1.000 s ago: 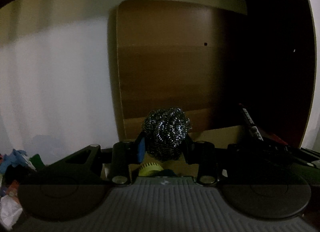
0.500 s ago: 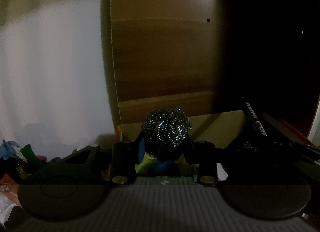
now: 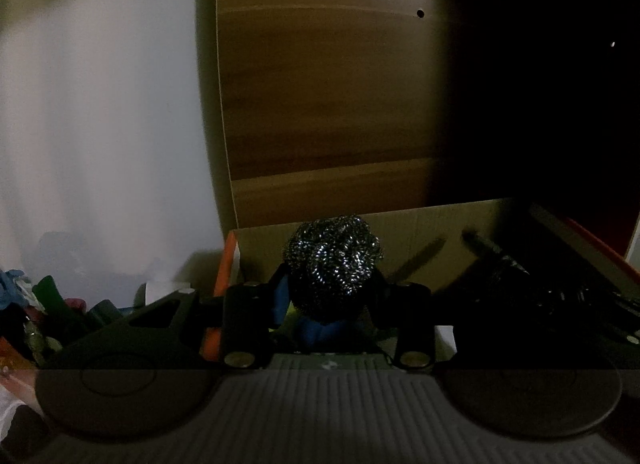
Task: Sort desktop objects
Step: 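Lower the scrubber and marker into the orange box, then open the left gripper releasing the scrubber while the right gripper releases the marker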
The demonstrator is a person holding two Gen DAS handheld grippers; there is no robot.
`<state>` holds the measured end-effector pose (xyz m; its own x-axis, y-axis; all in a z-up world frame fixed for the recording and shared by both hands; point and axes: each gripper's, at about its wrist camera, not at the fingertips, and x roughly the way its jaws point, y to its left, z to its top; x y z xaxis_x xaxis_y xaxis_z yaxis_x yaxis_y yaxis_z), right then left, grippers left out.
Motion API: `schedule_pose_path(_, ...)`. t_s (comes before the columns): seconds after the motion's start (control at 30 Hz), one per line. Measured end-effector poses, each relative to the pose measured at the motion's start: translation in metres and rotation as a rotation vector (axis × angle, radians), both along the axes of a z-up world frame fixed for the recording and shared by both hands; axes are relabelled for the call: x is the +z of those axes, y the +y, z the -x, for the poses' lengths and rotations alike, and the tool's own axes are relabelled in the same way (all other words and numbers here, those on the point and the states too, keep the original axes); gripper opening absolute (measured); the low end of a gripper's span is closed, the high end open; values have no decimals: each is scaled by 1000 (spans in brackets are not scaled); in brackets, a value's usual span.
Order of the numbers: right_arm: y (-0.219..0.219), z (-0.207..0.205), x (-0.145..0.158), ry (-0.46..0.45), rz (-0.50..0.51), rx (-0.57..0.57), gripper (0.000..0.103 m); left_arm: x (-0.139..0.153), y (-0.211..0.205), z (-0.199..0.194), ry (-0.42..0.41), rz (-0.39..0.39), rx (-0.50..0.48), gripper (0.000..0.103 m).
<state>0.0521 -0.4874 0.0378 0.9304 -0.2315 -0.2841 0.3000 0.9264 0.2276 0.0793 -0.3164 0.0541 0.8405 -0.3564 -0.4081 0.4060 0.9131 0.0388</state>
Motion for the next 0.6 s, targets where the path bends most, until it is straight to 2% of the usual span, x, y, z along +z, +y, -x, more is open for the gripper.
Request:
schedule_pose_path(0.27,0,2,-3,-7,13,-1,13,-2,0,-4,-3,0,1,43)
schedule_pose_path(0.4,1,2,-5,-16,14,1,14,0,2,-3,-12,19,12,59)
schedule_pose_path(0.6,1,1,-6,-27,12,4,15,1,2,-1,-14,22,14,66)
